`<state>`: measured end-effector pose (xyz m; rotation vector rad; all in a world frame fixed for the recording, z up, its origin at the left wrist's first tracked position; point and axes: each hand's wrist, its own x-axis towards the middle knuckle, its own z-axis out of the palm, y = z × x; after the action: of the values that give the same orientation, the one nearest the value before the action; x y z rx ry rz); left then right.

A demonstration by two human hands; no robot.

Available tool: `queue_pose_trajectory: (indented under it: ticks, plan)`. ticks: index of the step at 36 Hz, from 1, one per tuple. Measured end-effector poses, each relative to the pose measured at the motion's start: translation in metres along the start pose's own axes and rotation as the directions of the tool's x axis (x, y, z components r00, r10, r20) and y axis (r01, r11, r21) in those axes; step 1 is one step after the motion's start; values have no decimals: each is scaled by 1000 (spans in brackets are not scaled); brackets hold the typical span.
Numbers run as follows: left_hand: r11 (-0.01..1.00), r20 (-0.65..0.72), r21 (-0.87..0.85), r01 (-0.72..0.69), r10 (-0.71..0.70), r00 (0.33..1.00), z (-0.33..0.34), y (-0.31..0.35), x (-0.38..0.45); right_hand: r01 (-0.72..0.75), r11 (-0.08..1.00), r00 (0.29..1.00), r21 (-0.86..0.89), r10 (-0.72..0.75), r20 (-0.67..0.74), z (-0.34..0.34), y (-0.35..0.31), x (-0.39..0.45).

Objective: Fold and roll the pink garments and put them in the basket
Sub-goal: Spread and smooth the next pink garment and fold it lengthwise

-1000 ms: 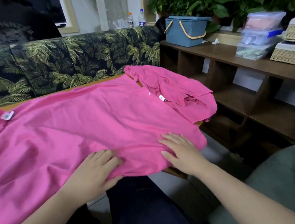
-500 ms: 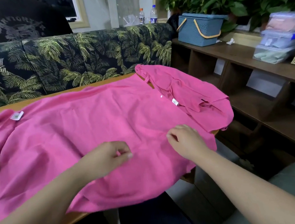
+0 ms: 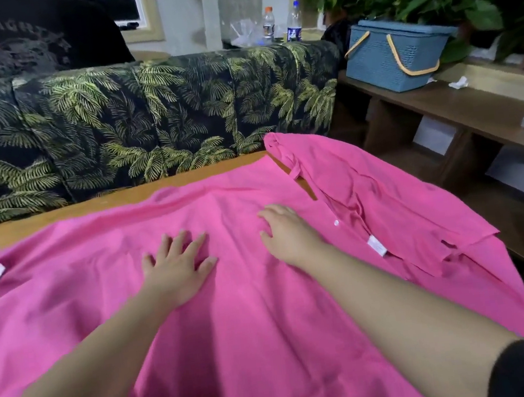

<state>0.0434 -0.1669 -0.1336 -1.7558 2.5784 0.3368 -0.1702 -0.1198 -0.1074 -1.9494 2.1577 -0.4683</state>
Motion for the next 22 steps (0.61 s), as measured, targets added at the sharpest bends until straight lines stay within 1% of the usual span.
queue_pose_trajectory:
  ticks: [6,9,11,15,20,22]
  plan:
    - [1000,-27,-6,1,-1,1000,-5,-15,52,-16,1000,1000,10,16,-11,20,0,69]
    - [1000,-35,6,26,-26,999,-10,-26,74,-60,997,998,44,60,12,28,4,98]
    - [999,-46,5,43,-42,998,-14,-36,86,-106,994,994,30,105,15,31,10,112]
    - [992,-65,-7,124,-124,990,-19,-63,106,-199,977,980,-78,201,14,34,20,127]
    - [968,-135,-18,252,-252,958,-25,-96,126,-241,966,970,-93,236,-57,38,18,129]
    - [962,-159,-16,272,-271,949,-29,-102,135,-246,966,967,-84,238,-92,38,17,128]
